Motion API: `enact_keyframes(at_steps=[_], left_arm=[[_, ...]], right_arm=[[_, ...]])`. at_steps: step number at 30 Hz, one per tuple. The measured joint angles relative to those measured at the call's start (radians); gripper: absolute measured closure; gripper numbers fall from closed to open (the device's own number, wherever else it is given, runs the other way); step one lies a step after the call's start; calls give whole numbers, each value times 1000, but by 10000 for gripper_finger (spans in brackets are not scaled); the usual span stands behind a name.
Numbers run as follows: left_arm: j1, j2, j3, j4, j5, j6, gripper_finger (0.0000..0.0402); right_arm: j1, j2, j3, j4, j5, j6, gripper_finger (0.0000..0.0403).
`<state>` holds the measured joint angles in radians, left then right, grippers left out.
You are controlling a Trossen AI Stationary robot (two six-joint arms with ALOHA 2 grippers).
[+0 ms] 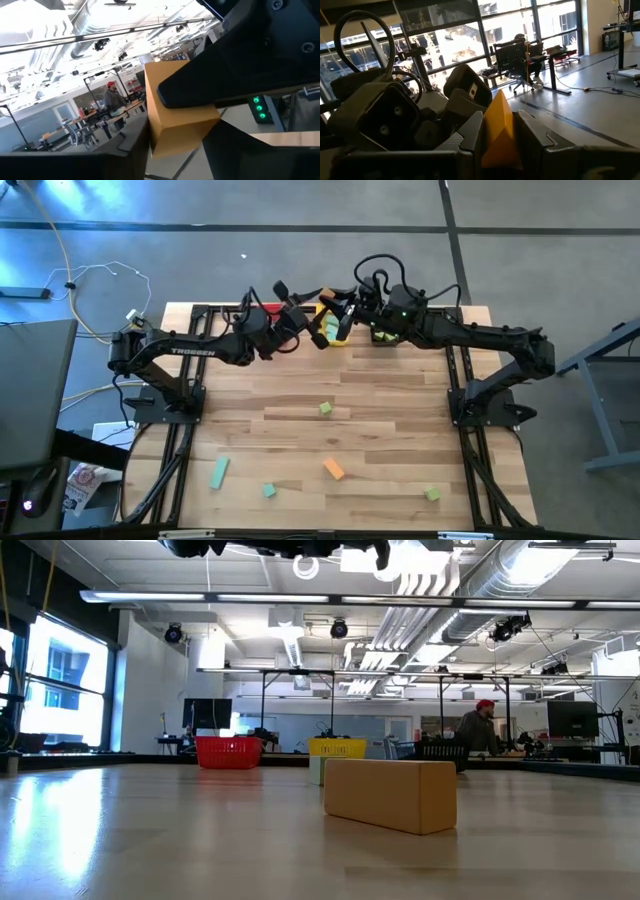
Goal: Sort & place blocks by color
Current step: Put the orange block into the red bin
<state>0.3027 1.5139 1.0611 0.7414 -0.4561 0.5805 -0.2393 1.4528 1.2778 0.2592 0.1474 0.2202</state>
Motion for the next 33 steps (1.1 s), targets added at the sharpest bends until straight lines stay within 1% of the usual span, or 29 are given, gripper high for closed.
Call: enact_keyframes(at_steps=[3,4,7,12,19,24,29,33], left_arm=[[0,1,0,-1,-1,14,286],[0,1,0,-2,-1,15,288],[0,1,0,-5,-1,13,288],[0,1,0,-12,0,7,287],[0,0,0,-27,-2,6,286],[-2,-1,0,-43,-51,22,286],[-2,-1,0,-62,-65,25,286],[-3,-1,0,-78,-95,25,286]], right_arm=[[0,0,0,-3,5,5,333],[0,0,0,-4,7,7,333],[0,0,0,-10,6,3,323],[0,0,0,-17,1,-18,291],[0,0,0,-30,0,-46,259],[-3,1,0,-31,1,-46,235],[-9,1,0,-27,2,-46,214],[-23,-2,0,-22,6,-70,203]])
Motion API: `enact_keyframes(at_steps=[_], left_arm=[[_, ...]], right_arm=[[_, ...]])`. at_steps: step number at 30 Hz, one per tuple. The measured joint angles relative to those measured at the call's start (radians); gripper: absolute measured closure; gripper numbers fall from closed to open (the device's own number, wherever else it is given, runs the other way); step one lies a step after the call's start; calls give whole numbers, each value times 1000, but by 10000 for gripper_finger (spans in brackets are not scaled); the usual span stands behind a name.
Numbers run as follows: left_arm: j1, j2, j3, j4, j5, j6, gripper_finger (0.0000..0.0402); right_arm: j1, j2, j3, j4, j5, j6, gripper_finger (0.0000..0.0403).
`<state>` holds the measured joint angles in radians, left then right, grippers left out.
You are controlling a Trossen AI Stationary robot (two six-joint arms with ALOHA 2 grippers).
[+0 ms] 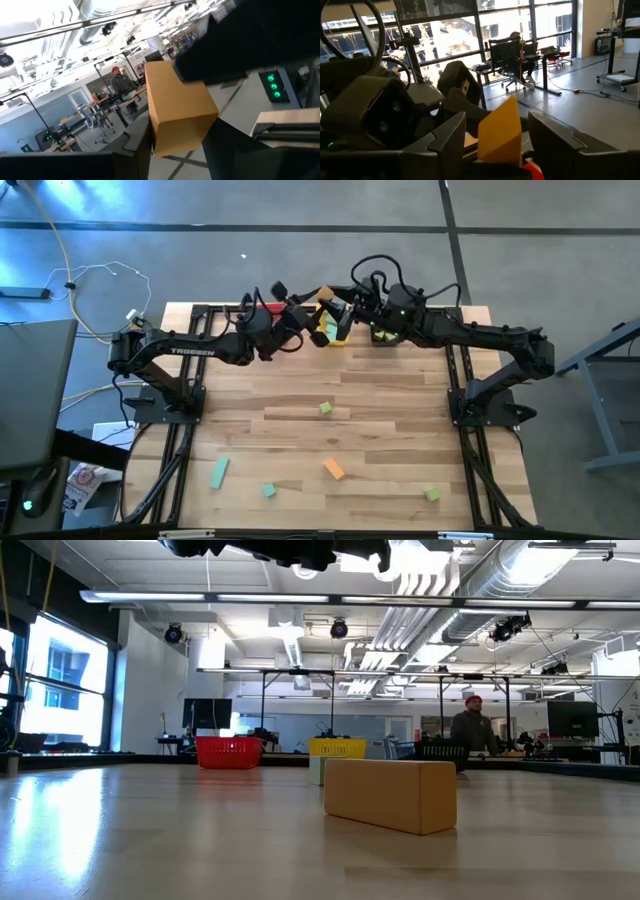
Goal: Sort & place blocks by color
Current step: Put the orange block into the red bin
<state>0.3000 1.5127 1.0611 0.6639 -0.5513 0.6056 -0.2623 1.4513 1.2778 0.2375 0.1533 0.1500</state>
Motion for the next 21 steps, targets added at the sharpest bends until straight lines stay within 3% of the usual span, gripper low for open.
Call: enact_keyframes(at_steps=[10,21], left_arm=[[8,0,0,-111,-43,0,285],[135,0,0,-394,-45,-78,285]], right_arm=[[-54,-9,0,3,2,-1,201],[-59,-16,0,-208,1,-61,201]])
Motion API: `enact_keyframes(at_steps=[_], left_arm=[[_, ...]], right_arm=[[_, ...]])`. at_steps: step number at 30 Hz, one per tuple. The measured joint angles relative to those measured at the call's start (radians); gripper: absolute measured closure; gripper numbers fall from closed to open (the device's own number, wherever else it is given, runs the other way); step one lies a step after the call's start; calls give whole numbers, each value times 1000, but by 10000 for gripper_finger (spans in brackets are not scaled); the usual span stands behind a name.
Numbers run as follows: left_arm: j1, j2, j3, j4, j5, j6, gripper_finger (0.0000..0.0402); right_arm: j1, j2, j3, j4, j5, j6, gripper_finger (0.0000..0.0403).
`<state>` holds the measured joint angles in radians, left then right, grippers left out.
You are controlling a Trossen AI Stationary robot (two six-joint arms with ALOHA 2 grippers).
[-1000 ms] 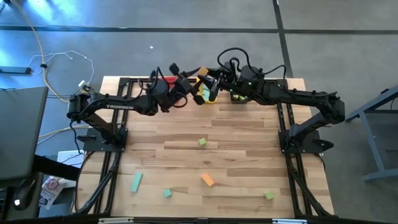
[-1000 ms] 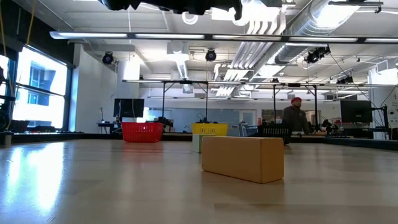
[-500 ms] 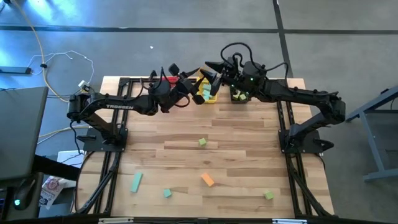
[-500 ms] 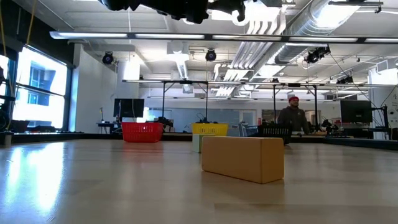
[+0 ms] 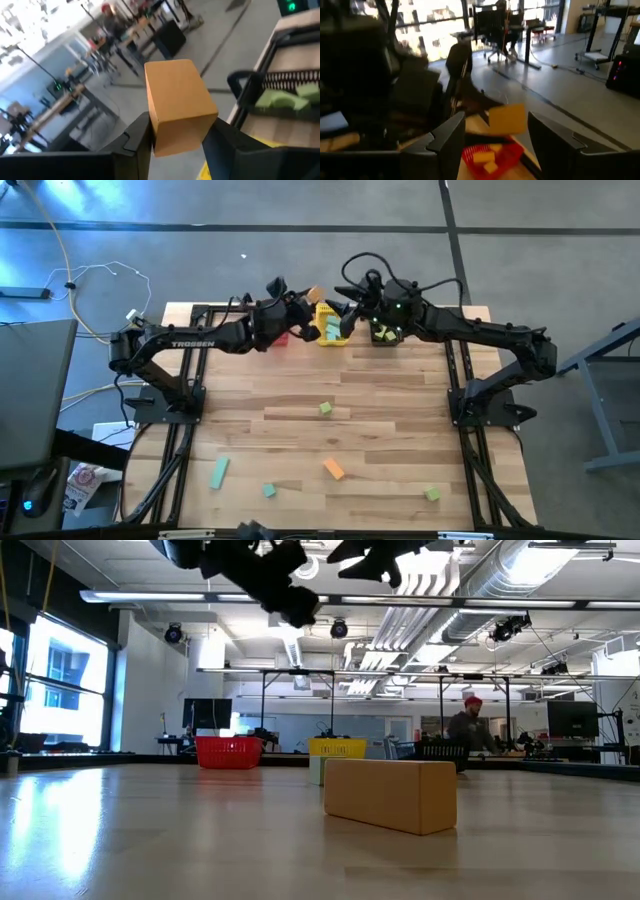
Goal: Sort & place blocks by color
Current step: Put the orange block into the red bin
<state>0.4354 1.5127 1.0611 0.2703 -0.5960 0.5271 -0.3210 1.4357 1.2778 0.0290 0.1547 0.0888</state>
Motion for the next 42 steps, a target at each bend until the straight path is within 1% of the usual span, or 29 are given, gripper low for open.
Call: enact_keyframes(at_steps=[4,10,16,21,24,27,30,35,42], left_arm=[[55,0,0,-104,33,-64,285],[123,0,0,-283,35,-183,285],[162,0,0,-465,35,-306,285],[192,2,0,-604,36,-396,285],[206,6,0,-646,47,-427,285],[221,8,0,-667,100,-454,285],[235,22,0,-690,129,-473,285],[270,75,1,-696,141,-472,284],[304,166,1,-686,151,-470,284]], right_arm=[[0,0,0,-104,-3,-3,201],[20,0,0,-302,-11,17,201],[86,5,0,-446,-8,40,201],[159,41,0,-498,17,75,201],[201,77,0,-504,69,91,201],[238,120,0,-514,107,110,201],[271,160,0,-523,132,144,201],[315,222,0,-537,134,173,201],[353,289,0,-512,135,183,201]])
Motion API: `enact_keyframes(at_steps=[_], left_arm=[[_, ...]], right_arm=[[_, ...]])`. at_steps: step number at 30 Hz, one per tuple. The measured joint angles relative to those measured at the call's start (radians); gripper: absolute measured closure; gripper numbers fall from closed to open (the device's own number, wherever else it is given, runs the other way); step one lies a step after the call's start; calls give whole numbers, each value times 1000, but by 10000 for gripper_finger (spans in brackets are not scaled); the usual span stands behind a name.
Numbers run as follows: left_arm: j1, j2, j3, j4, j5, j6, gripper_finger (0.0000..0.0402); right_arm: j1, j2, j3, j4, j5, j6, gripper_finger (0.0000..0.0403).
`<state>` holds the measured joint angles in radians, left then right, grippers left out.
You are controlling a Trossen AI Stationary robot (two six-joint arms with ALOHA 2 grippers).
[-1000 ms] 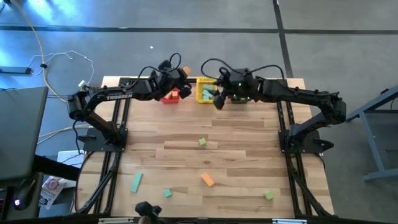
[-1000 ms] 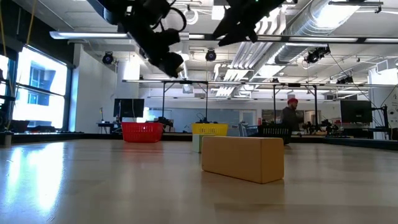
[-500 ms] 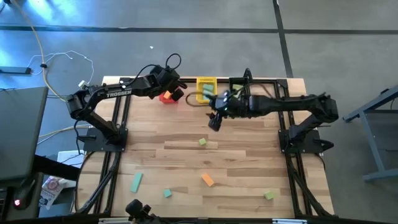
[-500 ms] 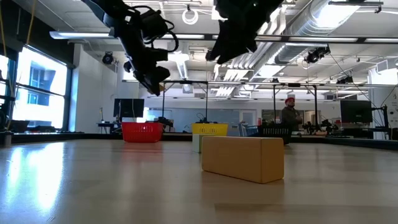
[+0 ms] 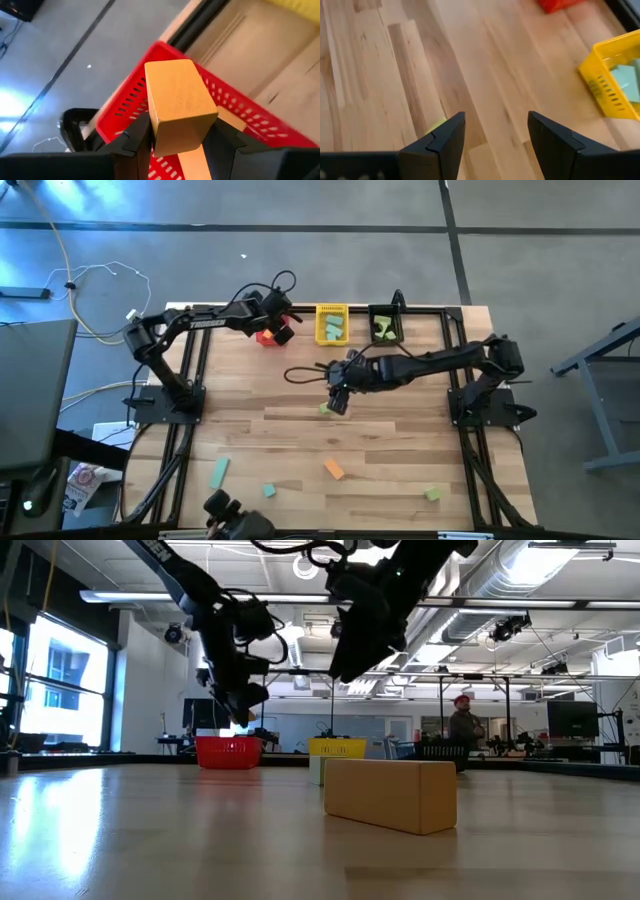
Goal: Sort & place blocks by color
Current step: Put the orange block into the red bin
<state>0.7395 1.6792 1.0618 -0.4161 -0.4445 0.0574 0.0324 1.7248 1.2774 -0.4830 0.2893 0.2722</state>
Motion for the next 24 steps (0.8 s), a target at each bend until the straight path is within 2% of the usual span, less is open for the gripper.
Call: enact_keyframes(at_steps=[7,11,16,24], left_arm=[[8,51,-1,0,30,10,284],[8,51,-1,1,45,25,282],[13,51,-1,-11,52,25,266],[19,51,-1,-14,66,24,238]], right_arm=[[17,42,0,12,-3,-29,201],[19,58,0,36,-39,-77,201],[19,83,0,46,-105,-135,201],[19,129,0,50,-107,-229,201]])
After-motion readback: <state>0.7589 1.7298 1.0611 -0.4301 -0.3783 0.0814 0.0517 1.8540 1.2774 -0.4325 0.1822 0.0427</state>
